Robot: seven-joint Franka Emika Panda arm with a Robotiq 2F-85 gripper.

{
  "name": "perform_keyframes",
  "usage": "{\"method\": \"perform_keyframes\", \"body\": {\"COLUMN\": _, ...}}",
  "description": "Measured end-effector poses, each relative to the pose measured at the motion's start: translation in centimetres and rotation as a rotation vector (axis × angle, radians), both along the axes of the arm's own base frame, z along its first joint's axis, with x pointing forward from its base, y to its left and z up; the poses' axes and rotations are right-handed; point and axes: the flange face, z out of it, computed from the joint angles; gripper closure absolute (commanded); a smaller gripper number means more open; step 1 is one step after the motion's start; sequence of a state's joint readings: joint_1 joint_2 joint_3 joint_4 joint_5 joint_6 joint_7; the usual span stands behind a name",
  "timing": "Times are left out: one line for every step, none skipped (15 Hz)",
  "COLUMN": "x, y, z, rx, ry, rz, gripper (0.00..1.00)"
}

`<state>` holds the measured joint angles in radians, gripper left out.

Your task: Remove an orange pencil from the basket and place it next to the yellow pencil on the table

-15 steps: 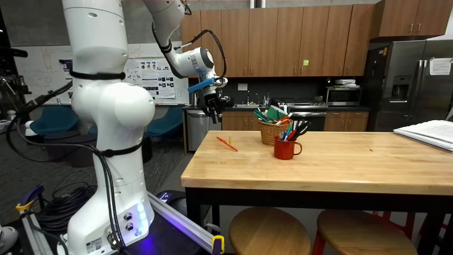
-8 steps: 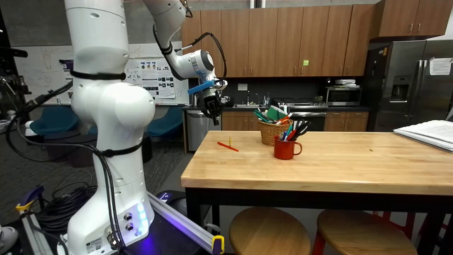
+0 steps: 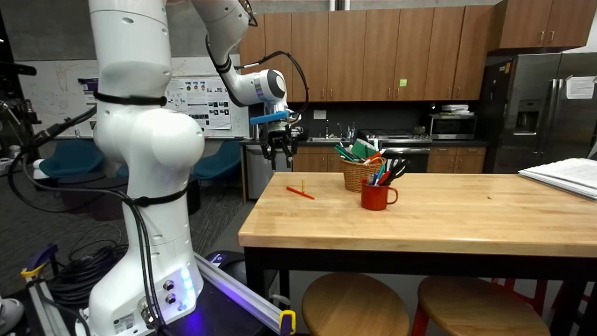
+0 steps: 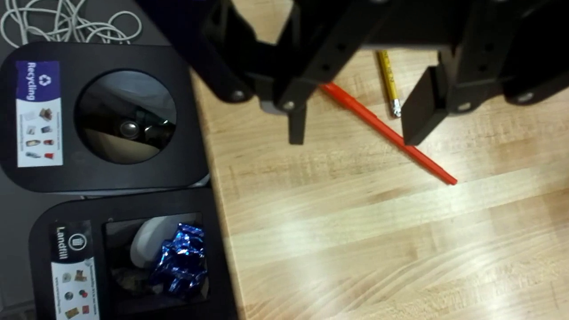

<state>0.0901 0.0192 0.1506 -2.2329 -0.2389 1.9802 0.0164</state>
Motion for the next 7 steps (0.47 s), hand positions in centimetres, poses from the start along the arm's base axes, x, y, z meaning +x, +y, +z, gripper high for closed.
{"method": "perform_keyframes", "body": {"x": 0.0, "y": -0.05, "z": -0.16, "rx": 0.015, "ry": 0.013, "rz": 0.02, "gripper": 0.03}}
{"method": "perform_keyframes", "body": {"x": -0.01, "y": -0.08, "z": -0.3, "rx": 0.028, "ry": 0.024, "rz": 0.039, "gripper": 0.01}}
{"method": "perform_keyframes", "body": {"x": -0.07, "y": -0.1, "z": -0.4, "rx": 0.042, "ry": 0.035, "rz": 0.056, "gripper": 0.0}}
{"method": "perform_keyframes", "body": {"x": -0.12, "y": -0.09, "z": -0.46, "rx": 0.06, "ry": 0.045, "rz": 0.072, "gripper": 0.0}}
{"method": "perform_keyframes", "body": {"x": -0.16, "y": -0.07, "z": -0.48, "rx": 0.082, "ry": 0.056, "rz": 0.089, "gripper": 0.01}}
{"method": "perform_keyframes", "body": {"x": -0.2, "y": -0.03, "z": -0.45, "rx": 0.103, "ry": 0.064, "rz": 0.102, "gripper": 0.0}}
{"method": "perform_keyframes", "body": {"x": -0.21, "y": -0.02, "z": -0.37, "rx": 0.117, "ry": 0.067, "rz": 0.111, "gripper": 0.0}}
